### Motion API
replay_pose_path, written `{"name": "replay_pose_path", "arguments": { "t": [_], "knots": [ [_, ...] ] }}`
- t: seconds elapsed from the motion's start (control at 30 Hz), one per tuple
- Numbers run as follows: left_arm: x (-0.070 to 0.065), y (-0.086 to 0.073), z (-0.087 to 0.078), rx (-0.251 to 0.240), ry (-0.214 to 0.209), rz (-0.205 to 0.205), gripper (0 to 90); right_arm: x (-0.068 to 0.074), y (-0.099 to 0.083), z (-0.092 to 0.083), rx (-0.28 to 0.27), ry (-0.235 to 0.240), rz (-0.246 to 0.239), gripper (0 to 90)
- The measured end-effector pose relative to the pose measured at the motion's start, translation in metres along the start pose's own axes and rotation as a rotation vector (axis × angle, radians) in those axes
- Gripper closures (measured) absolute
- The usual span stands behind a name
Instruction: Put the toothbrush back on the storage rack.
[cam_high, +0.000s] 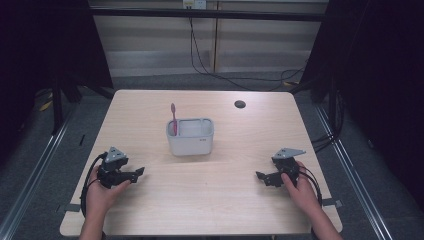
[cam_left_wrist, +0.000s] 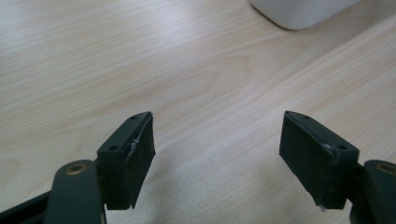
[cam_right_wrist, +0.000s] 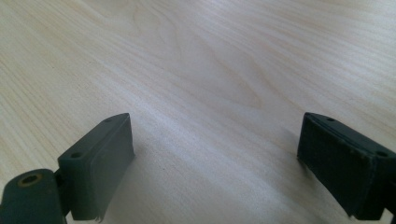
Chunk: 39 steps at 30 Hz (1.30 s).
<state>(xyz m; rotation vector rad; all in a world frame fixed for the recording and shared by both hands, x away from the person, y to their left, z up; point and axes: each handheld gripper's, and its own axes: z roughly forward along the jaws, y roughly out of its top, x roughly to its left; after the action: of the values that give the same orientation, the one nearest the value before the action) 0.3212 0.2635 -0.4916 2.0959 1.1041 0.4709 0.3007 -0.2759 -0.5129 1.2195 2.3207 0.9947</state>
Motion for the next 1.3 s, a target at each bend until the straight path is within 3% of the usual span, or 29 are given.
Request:
{"name": "replay_pose_path", "arguments": {
  "t": [0.57,0.9,1.3],
  "knots": [
    [-0.0001,-0.0045,0.0053,0.049,-0.011,0.055,23.5,0.0002,-0.0001,-0.0001,0.0,-0.001,0.002,10.0],
    [0.0001,-0.007,0.0071,0.066,-0.012,0.048,22.3,0.0002,-0.0001,-0.0001,0.0,-0.002,0.002,10.0],
    [0.002,-0.0094,0.0092,0.047,-0.023,0.022,19.5,0.0002,-0.0001,0.0,0.0,-0.001,0.002,10.0]
  ]
}}
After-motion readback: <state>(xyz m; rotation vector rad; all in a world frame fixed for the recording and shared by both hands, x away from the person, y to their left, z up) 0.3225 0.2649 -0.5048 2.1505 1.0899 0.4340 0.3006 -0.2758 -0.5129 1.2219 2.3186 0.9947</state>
